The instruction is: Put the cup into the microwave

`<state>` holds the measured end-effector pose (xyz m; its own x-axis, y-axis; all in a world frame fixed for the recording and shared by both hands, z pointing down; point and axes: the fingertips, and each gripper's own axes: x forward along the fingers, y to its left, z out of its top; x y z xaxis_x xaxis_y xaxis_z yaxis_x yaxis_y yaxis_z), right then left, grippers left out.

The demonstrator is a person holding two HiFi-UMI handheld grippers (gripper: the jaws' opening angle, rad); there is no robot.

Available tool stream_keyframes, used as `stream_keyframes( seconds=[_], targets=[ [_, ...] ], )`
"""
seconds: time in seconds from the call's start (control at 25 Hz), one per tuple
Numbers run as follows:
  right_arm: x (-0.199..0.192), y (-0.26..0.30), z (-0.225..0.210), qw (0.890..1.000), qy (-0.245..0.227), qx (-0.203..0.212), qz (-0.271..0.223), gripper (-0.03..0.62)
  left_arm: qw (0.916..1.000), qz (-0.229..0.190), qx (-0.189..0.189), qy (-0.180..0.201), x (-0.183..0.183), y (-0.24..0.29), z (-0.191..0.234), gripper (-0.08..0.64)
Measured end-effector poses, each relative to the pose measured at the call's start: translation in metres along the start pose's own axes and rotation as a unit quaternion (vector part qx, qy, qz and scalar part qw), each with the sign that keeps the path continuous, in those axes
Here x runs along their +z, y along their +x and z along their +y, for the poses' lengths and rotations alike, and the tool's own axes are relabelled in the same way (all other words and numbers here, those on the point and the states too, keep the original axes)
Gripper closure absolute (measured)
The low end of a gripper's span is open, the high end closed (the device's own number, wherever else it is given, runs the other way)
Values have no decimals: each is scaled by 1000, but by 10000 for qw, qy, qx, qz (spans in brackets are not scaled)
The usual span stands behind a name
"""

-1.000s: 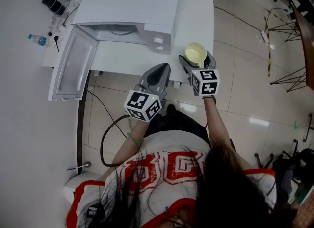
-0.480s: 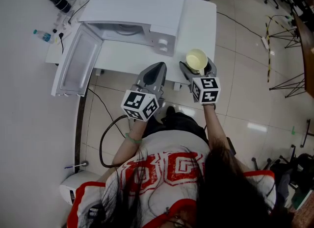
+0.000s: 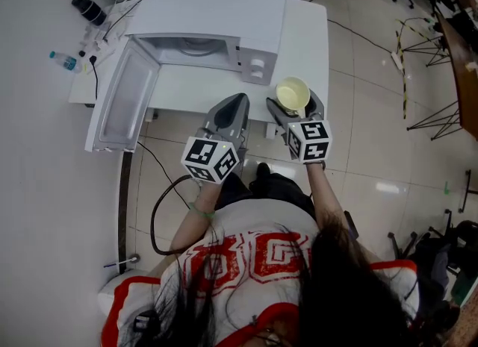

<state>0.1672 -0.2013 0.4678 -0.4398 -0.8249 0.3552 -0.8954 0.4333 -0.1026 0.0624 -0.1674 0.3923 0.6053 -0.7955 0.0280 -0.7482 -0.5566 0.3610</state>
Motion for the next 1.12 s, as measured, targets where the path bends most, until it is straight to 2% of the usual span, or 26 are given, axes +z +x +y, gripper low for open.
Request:
stream_keyframes(
  seconds=[0.52,1.12],
  targets=[
    [17,30,78,9994,46,322,-131,149,10000,58,38,49,19,-33,49,560],
    [27,81,144,9981,-20,613,-77,149,9999,-5,155,63,40,-62,107,560]
  ],
)
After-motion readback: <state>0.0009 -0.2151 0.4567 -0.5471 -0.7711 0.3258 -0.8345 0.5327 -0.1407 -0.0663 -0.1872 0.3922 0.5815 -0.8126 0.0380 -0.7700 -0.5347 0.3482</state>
